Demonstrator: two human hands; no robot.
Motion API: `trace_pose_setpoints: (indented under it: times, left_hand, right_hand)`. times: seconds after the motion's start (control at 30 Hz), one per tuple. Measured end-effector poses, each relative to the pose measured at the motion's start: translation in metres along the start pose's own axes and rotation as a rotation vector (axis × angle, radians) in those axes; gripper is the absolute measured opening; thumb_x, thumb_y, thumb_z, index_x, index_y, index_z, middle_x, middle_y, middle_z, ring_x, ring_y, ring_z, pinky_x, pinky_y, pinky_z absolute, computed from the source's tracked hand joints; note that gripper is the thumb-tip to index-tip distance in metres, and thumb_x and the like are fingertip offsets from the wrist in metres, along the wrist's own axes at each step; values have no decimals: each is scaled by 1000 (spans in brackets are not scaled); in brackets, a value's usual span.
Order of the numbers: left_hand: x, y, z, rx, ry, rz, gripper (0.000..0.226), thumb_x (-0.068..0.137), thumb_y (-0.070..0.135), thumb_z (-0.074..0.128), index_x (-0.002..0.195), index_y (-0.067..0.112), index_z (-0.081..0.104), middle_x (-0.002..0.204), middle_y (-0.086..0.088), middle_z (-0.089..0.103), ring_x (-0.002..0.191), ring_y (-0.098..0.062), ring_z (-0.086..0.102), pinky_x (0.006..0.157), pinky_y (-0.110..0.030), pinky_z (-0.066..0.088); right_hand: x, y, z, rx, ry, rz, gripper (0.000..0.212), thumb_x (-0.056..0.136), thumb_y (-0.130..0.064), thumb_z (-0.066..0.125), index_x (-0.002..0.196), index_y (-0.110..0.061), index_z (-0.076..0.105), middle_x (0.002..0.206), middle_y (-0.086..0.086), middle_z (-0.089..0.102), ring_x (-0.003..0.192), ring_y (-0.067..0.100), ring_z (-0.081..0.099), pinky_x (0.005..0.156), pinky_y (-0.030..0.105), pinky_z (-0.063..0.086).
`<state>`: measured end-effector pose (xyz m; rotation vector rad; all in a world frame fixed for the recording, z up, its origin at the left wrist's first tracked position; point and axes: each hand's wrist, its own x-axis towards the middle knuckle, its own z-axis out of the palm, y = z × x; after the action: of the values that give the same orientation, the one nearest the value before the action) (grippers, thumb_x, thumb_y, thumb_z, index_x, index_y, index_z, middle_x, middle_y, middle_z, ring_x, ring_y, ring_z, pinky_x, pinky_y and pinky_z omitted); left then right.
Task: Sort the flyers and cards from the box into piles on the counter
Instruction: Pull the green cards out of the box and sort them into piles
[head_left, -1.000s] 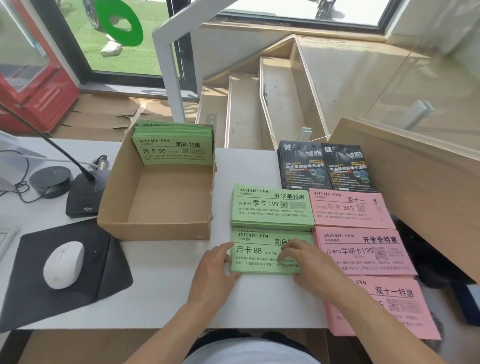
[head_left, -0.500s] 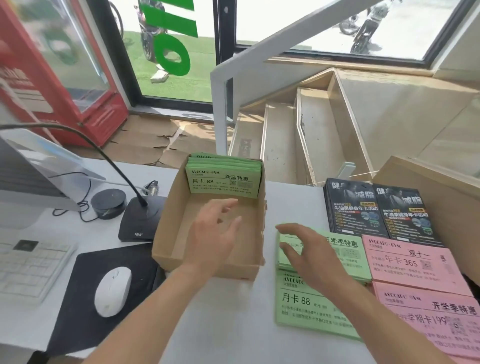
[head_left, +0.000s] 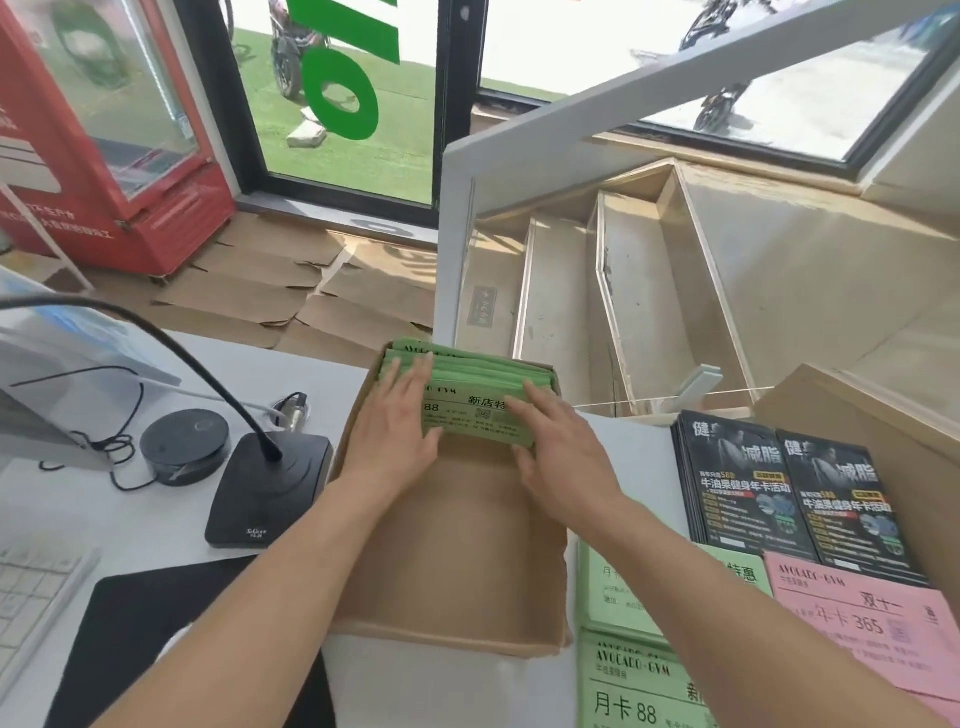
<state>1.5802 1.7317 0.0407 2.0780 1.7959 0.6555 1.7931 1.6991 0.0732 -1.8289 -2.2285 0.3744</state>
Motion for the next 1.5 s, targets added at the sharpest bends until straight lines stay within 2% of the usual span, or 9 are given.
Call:
trace_pose_setpoints:
  times: [0.17,0.3,0.4,0.53,0.73,0.87,1.03,1.23,1.5]
  left_hand:
    - [-9,-5,8,-228,119,-70,84,86,4,71,156,24,30,158,7,32,149,-16,24,122,-34,21]
    - [-5,-7,5,-183,205,-66,80,78,-5,71,149,20,43,120,4,61,120,-13,44,103,-30,39]
    - [-1,-4,4,-108,229,-45,78,75,-9,68,146,18,47,103,5,61,106,-18,49,92,-34,44]
    - [-1,-5,7,-5,226,-1,74,72,-9,67,141,13,53,95,1,63,95,-26,55,97,-37,41]
    - [1,-4,6,15,227,8,73,71,-1,75,139,18,55,123,-5,59,117,-27,49,101,-41,41]
    - [-1,-9,14,47,61,-2,34,80,12,76,112,25,74,109,3,72,108,-23,61,99,-37,39]
    - [0,-6,4,-53,255,17,28,86,13,74,109,29,77,99,8,72,88,-21,67,72,-34,53]
    - [-23,16,-40,-180,420,390,20,89,33,74,103,19,78,93,5,73,81,-18,69,68,-40,56]
    - [-135,110,-42,-359,294,510,23,91,36,75,96,14,78,90,8,74,75,-8,68,60,-28,54]
  right_hand:
    - [23,8,11,-147,-17,-62,67,91,-13,56,153,-29,36,160,-7,32,151,20,22,125,36,12]
    - [17,10,22,-100,266,-87,45,80,-2,66,118,-26,71,117,-7,73,116,20,63,112,34,34]
    - [14,9,22,-62,317,-118,43,74,3,68,107,-24,72,90,-9,73,93,19,64,99,31,38]
    - [12,6,18,-6,201,-97,54,75,3,66,121,-25,62,102,-9,68,92,21,60,87,31,44]
    - [11,6,18,-41,157,-63,63,80,-1,63,135,-30,55,109,-10,67,90,24,60,82,37,51]
    - [13,2,18,-141,105,-83,42,87,-7,63,124,-26,69,109,-6,75,94,25,65,90,29,42]
    - [12,4,18,-7,329,-131,39,87,-2,63,117,-24,72,100,-6,72,86,22,65,76,32,48]
    - [-41,3,-32,110,723,-254,37,91,3,63,118,-19,73,104,-4,70,87,19,66,74,32,53]
    - [-197,55,-70,473,507,-32,46,86,5,68,117,-28,68,107,-10,69,100,4,63,75,11,51]
